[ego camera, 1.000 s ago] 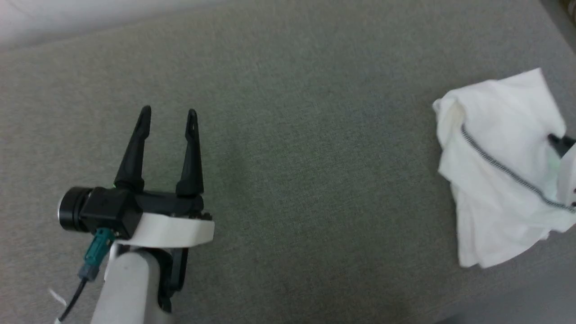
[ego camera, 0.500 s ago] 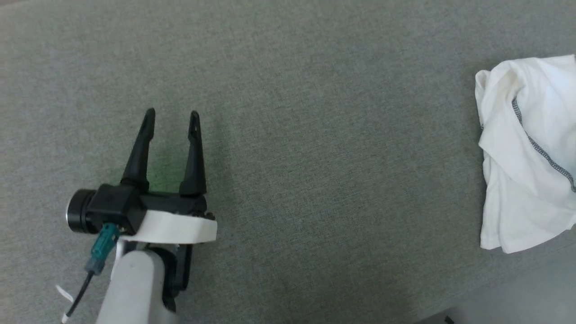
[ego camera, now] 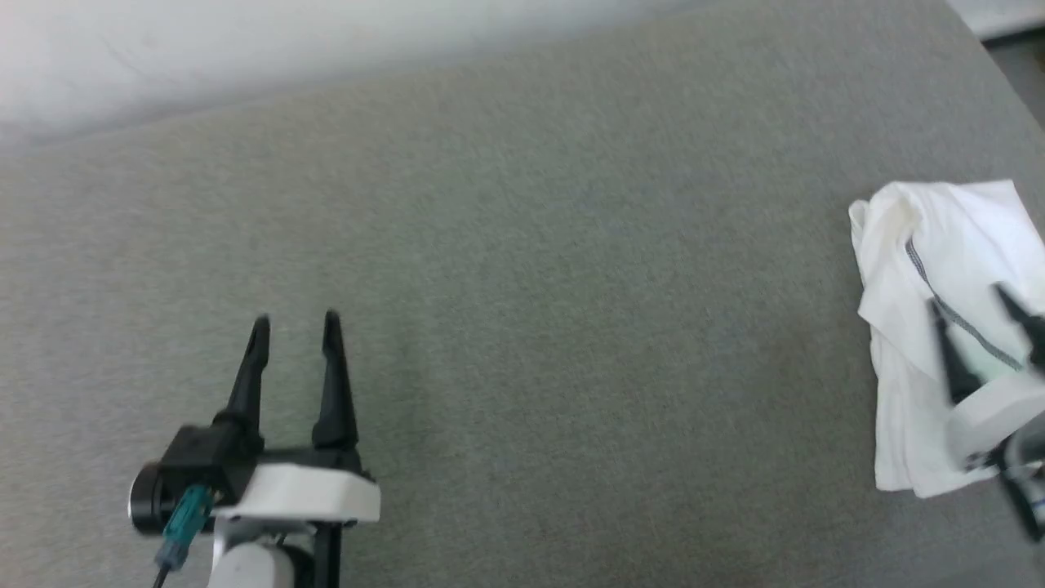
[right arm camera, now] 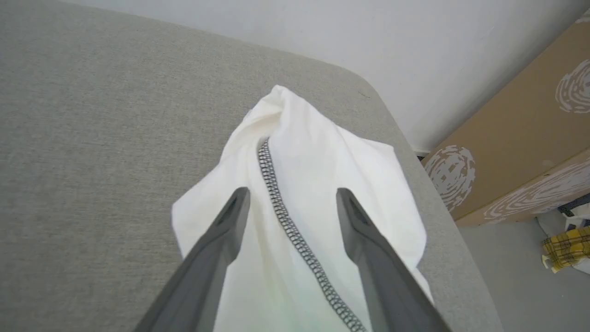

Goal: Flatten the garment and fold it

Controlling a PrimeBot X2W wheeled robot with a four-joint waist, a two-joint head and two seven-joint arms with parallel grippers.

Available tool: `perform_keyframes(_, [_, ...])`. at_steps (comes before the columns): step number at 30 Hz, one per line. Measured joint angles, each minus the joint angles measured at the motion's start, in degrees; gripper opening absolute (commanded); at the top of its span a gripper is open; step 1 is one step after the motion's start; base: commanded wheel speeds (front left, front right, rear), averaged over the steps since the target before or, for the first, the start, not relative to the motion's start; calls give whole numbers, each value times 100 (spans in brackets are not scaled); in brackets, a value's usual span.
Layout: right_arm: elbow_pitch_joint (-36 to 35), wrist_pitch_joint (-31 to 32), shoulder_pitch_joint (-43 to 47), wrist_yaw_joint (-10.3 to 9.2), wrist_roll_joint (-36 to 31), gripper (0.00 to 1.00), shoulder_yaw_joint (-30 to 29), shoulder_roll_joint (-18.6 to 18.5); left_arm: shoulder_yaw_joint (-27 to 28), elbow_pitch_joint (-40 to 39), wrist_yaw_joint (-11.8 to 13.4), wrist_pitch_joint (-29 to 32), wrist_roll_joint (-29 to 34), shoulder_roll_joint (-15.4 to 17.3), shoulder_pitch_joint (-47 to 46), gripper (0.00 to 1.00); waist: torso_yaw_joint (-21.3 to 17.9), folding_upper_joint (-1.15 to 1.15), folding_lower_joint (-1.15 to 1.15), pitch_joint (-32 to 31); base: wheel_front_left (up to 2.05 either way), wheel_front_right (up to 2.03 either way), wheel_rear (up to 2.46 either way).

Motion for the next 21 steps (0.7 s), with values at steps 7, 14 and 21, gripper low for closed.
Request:
perform_keyframes(7, [-1236,155,651,0,162,100,43,823,233,40,42,-1,-53,-18,377,100,403,0,0,-477,0,0,0])
perform_keyframes(14, [-2385,259,965,0,313,100,152,1515,456,145,15,-1,-49,9,593,100,781,0,1,-821,0,0,0])
perform_keyframes(21, [-3162,480,1799,0,250,100,-168,1880,506,288,-164,-1,7,96,826,100,1003,0,1,-1180,0,0,0])
